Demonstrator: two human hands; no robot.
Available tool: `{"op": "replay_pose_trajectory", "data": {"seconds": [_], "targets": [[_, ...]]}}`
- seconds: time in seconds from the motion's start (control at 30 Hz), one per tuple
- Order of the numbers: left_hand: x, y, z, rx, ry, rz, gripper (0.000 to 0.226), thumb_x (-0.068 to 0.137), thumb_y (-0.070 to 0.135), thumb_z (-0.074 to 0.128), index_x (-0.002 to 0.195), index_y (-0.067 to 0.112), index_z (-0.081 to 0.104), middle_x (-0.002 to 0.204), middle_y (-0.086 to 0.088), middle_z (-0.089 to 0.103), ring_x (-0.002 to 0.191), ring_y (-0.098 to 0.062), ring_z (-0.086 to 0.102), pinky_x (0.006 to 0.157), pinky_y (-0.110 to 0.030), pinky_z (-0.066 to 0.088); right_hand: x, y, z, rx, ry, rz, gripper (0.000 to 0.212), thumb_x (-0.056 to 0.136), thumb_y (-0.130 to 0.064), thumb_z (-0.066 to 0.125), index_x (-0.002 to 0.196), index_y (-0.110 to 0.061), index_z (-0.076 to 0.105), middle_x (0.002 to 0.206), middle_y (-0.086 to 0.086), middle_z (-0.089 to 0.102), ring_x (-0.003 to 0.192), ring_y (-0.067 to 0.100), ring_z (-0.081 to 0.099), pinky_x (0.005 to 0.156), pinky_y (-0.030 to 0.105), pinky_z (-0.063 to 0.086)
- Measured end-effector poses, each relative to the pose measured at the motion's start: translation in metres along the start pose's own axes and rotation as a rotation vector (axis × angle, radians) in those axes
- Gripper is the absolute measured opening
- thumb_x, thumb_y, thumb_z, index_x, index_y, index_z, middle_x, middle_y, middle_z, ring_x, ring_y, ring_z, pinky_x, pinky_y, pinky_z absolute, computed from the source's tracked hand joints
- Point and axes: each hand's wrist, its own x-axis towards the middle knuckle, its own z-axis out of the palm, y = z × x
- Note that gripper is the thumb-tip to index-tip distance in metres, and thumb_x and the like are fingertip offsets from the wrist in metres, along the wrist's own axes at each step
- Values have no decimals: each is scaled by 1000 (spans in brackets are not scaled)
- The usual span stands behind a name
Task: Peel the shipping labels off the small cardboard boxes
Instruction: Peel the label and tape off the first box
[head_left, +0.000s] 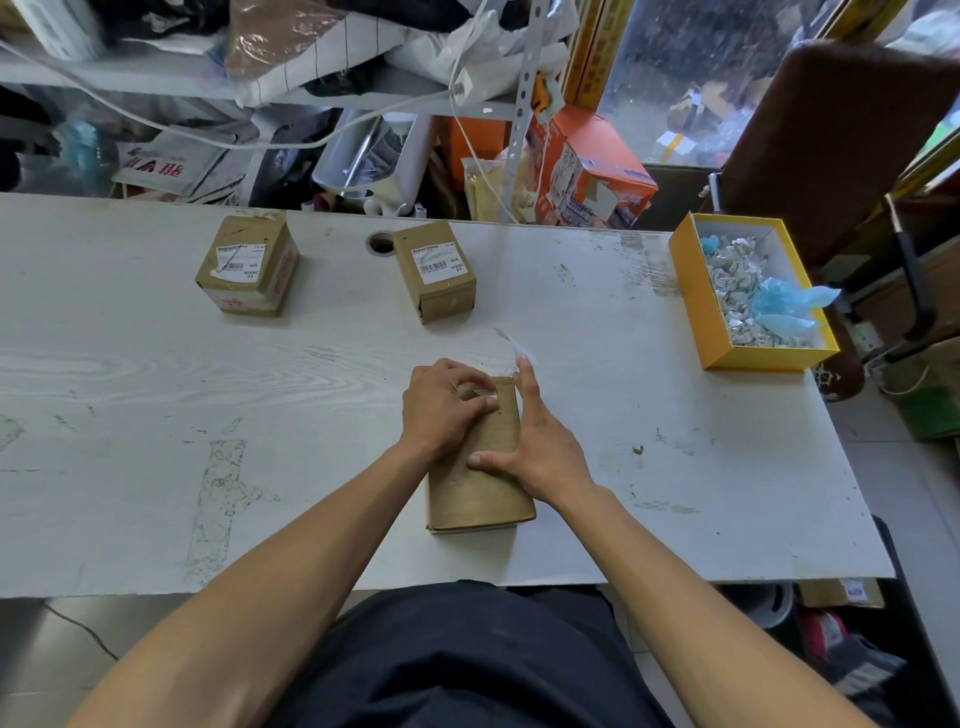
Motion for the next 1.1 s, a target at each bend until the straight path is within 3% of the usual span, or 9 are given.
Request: {"op": "replay_pose_trajectory", "data": {"seconds": [0.1, 0.33, 0.7, 0.97, 1.1], "targets": [[-2, 2, 0, 35, -6, 15, 7, 76, 33, 80, 76, 34, 73, 102, 13, 61, 114, -19, 49, 93, -40, 44, 0, 0, 0, 15, -1, 15, 133, 63, -60, 81, 144, -46, -24, 157, -6, 31, 127, 27, 52, 93, 42, 49], [-1, 0, -5, -30, -22, 65, 7, 75, 41, 73, 76, 46, 68, 101, 14, 65, 106, -18, 58, 91, -48, 49, -1, 0, -1, 31, -1, 15, 133, 64, -58, 81, 145, -47, -23, 158, -7, 29, 128, 26, 51, 95, 41, 48], [11, 7, -4, 203, -4, 188, 5, 84, 31, 71, 85, 30, 75, 96, 6, 69, 93, -18, 61, 84, -44, 48, -2, -2, -3, 41, 20, -10, 131, 64, -53, 83, 144, -51, -20, 156, -9, 32, 127, 26, 52, 92, 39, 47], [10, 4, 8, 393, 40, 259, 13, 95, 26, 59, 97, 22, 72, 105, 4, 65, 99, -19, 60, 103, -50, 36, -3, -2, -2, 28, 22, -9, 130, 64, -56, 82, 145, -51, -21, 156, -10, 33, 125, 27, 53, 90, 42, 50], [11, 4, 12, 494, 38, 261, 17, 97, 23, 52, 100, 19, 67, 109, 2, 61, 102, -21, 58, 108, -46, 31, -2, -2, -1, 33, 20, -4, 131, 62, -58, 82, 146, -51, -19, 156, -11, 32, 124, 27, 54, 91, 44, 51]]}}
